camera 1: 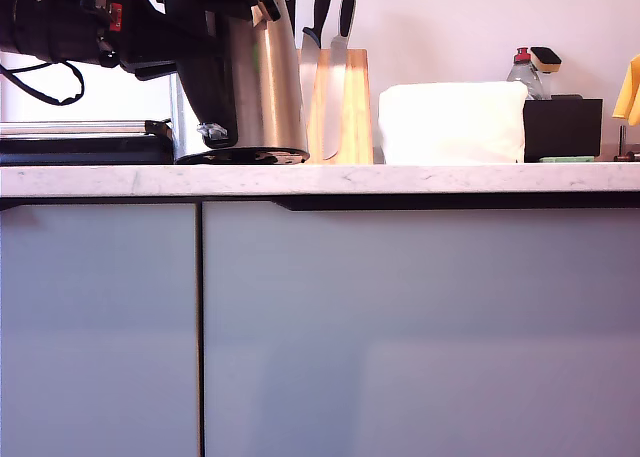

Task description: Pick up the kettle and place it to the side

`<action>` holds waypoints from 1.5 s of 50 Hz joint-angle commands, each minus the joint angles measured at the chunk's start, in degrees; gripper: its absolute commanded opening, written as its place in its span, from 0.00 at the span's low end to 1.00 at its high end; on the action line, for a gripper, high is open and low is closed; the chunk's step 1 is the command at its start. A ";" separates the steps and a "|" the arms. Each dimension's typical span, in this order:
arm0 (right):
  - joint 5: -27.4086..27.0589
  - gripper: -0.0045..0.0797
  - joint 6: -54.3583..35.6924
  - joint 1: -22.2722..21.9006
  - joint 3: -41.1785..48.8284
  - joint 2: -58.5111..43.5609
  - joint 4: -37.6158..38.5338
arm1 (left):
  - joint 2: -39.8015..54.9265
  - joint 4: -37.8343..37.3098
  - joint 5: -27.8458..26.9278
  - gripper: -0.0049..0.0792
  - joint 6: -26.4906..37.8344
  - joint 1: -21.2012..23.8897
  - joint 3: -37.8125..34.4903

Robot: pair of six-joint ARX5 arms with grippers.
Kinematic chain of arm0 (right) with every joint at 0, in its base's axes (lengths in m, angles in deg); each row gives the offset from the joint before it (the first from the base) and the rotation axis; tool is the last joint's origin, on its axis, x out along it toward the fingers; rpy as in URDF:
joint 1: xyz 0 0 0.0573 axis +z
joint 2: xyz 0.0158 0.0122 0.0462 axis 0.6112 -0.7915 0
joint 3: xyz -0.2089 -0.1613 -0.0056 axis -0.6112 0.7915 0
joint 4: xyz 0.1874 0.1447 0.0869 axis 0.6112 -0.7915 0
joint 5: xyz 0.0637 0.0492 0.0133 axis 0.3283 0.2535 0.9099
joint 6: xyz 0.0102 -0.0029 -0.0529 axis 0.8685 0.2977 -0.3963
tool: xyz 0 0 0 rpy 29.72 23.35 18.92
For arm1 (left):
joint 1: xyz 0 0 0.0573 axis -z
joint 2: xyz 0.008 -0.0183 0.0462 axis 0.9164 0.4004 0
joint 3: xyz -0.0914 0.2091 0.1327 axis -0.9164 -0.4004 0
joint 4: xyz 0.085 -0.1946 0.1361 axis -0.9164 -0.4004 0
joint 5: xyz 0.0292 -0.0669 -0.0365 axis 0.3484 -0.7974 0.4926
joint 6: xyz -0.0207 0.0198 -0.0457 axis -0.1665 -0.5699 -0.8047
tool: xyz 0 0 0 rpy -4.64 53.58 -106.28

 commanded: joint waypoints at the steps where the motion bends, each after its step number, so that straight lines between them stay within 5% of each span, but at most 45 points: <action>1: 0.20 0.04 -4.81 1.14 -3.85 2.58 2.62 | -1.70 -0.66 0.90 0.03 -1.64 -0.24 3.76; 24: -0.24 0.04 -7.08 1.07 -3.87 5.03 1.51 | -5.79 -20.17 6.93 0.03 10.80 0.02 9.09; 75: -0.72 0.04 -8.07 0.81 -3.87 8.96 -0.79 | -9.18 -34.40 13.64 0.03 17.49 4.33 17.40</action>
